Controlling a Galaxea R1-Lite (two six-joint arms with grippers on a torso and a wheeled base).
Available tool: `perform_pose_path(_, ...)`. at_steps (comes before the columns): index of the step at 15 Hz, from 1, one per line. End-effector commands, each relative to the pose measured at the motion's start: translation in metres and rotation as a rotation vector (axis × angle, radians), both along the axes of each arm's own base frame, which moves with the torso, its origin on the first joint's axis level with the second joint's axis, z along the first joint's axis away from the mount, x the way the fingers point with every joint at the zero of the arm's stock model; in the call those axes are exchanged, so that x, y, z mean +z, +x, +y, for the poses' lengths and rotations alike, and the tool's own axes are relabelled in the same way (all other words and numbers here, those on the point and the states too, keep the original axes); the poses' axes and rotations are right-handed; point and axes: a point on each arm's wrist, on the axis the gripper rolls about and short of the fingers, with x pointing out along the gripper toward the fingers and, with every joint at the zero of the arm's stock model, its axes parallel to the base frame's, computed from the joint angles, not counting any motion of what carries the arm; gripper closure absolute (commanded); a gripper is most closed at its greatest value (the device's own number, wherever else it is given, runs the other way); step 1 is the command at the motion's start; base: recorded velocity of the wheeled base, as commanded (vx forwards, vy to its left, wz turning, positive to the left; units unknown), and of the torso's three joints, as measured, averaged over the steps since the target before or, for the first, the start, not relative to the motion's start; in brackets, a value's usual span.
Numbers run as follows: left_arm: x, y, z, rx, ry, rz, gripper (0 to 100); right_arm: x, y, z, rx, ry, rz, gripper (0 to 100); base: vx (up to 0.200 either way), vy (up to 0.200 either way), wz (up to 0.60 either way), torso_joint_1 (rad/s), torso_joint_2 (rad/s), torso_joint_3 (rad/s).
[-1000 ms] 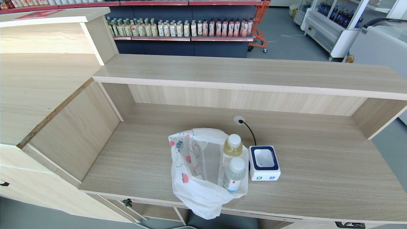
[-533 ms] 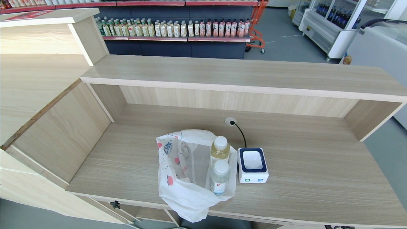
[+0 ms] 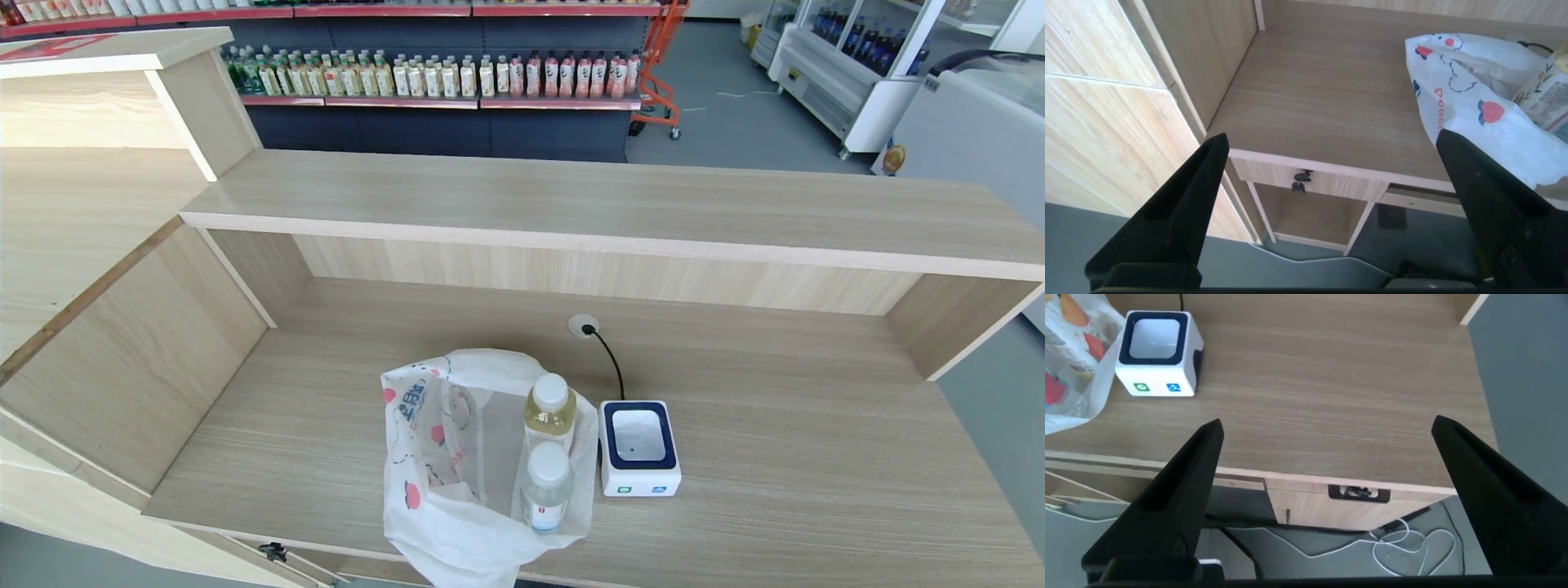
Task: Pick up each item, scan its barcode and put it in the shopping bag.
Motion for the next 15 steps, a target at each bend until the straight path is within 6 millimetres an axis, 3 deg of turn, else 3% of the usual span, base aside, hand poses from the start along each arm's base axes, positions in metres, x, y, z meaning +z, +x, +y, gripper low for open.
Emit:
perform_pose_path(1, 0.0001, 0.0000, 0.0000, 0.000, 0.000, -0.001, 0, 0.0001, 0.0004, 0.0000, 0.001, 0.001, 0.006, 0, 0.000, 0.000, 0.00, 0.000, 0.00, 0.000)
perform_pose_path(15, 0.0001, 0.0000, 0.0000, 0.000, 0.000, -0.001, 0, 0.0001, 0.0004, 0.0001, 0.006, 0.017, 0.005, 0, 0.000, 0.000, 0.00, 0.000, 0.00, 0.000)
